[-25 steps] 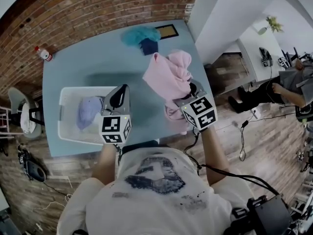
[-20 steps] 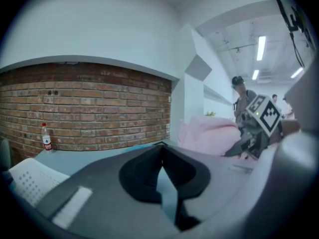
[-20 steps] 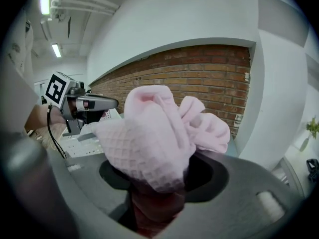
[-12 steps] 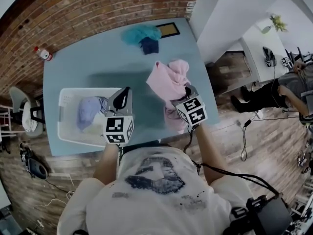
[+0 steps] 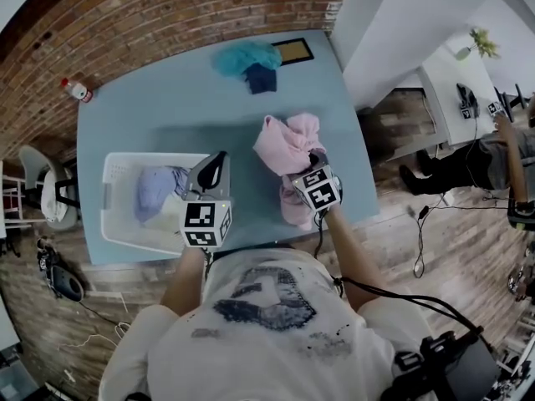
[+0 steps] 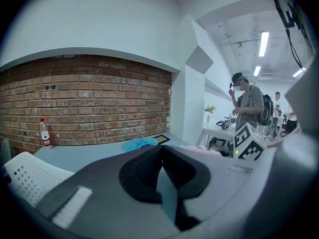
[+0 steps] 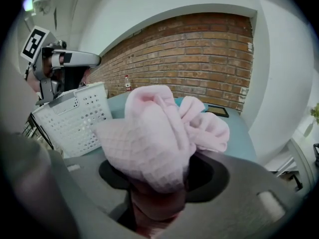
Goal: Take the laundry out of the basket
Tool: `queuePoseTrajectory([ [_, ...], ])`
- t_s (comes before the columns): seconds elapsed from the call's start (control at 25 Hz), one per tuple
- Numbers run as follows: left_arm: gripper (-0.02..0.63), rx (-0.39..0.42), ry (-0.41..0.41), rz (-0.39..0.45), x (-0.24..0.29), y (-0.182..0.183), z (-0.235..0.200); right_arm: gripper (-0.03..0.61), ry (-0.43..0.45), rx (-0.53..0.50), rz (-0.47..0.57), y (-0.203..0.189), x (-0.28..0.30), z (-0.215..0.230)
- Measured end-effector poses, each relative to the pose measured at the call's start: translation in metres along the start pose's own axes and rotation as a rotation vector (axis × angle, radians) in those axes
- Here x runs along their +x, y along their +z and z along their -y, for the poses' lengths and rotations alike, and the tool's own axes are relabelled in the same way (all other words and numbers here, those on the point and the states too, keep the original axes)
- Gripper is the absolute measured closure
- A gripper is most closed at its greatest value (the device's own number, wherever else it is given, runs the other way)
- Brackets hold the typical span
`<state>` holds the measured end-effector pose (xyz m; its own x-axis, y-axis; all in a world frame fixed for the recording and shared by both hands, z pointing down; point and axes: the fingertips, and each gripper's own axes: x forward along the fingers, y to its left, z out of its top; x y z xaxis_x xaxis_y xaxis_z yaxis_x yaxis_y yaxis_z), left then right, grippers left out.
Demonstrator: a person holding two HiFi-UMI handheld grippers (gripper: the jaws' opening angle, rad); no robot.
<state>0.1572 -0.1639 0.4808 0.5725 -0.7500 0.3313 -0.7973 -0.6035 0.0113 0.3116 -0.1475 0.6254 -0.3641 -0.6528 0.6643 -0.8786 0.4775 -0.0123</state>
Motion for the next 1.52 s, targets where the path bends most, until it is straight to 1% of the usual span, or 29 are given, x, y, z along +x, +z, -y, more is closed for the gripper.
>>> queuePoseTrajectory([
  [0.24,0.623,-0.002,0.005,-0.012,0.002,-0.001,-0.004,0.308,0.016,0.011,-0.015,-0.010,0.016,-0.005],
  [0.48,0.623,0.004,0.005,-0.013,0.000,0.000,-0.002,0.273,0.021,0.027,-0.022,-0.017,0.021,-0.009],
  [0.68,0.623,-0.004,0.005,-0.011,-0.003,0.000,-0.003,0.264,0.027,0.029,-0.035,-0.020,0.023,-0.013],
  [0.76,0.623,-0.004,0.005,-0.008,-0.009,0.001,-0.003,0.246,0.021,0.036,-0.033,-0.020,0.019,-0.017],
  [0.96,0.623,-0.005,0.003,-0.003,-0.020,0.003,-0.003,0.232,0.014,0.044,-0.012,-0.014,0.010,-0.023],
  [1.12,0.623,-0.003,-0.003,-0.003,-0.013,0.001,-0.001,0.232,0.011,0.048,0.011,-0.012,0.009,-0.013],
  [1.4,0.623,-0.003,-0.013,0.002,-0.012,0.000,0.005,0.232,-0.001,0.066,0.055,-0.005,-0.013,-0.012],
  [1.52,0.623,-0.003,-0.020,0.007,-0.010,0.001,0.008,0.232,0.006,0.100,0.091,-0.001,-0.024,-0.012],
])
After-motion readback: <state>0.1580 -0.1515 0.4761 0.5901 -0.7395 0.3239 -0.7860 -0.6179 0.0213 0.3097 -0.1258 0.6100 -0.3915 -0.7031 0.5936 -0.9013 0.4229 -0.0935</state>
